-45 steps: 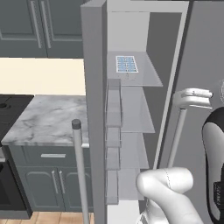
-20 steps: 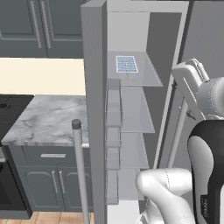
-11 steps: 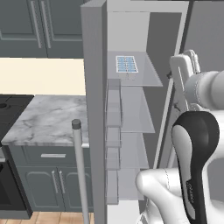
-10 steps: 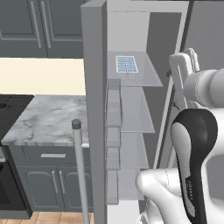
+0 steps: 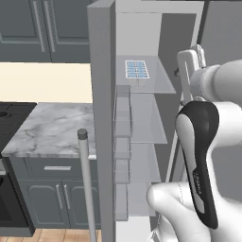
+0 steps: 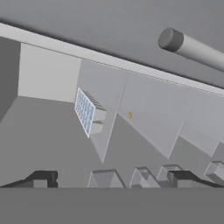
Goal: Open the freezer door, pick up the ice cube tray from the freezer, and place it on the dining counter.
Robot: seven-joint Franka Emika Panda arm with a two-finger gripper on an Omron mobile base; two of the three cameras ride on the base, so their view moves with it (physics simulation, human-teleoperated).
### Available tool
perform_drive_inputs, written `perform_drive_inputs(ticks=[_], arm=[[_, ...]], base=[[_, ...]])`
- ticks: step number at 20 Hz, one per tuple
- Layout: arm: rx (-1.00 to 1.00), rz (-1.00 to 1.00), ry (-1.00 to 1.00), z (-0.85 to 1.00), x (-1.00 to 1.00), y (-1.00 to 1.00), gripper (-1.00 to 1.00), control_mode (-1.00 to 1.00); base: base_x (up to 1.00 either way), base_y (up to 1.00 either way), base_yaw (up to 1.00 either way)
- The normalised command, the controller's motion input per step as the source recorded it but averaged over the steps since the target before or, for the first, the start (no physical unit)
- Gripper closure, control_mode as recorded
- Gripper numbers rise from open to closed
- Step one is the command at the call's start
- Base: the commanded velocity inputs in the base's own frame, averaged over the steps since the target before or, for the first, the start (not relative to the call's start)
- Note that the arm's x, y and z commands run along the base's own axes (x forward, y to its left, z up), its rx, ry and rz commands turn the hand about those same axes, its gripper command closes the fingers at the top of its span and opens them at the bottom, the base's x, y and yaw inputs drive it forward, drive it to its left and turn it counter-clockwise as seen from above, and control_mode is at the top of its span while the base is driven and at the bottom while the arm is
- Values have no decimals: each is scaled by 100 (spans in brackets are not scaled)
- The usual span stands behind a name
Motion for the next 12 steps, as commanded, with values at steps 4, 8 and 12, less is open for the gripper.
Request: perform_drive_inputs(ticks=[4, 8, 12], arm=[[0, 0, 0, 0, 22, -25, -100, -100], [0, 0, 0, -2, 6, -24, -100, -100], [0, 0, 0, -8, 12, -6, -100, -100]], base=[[0, 0, 0], [0, 0, 0], [0, 0, 0]])
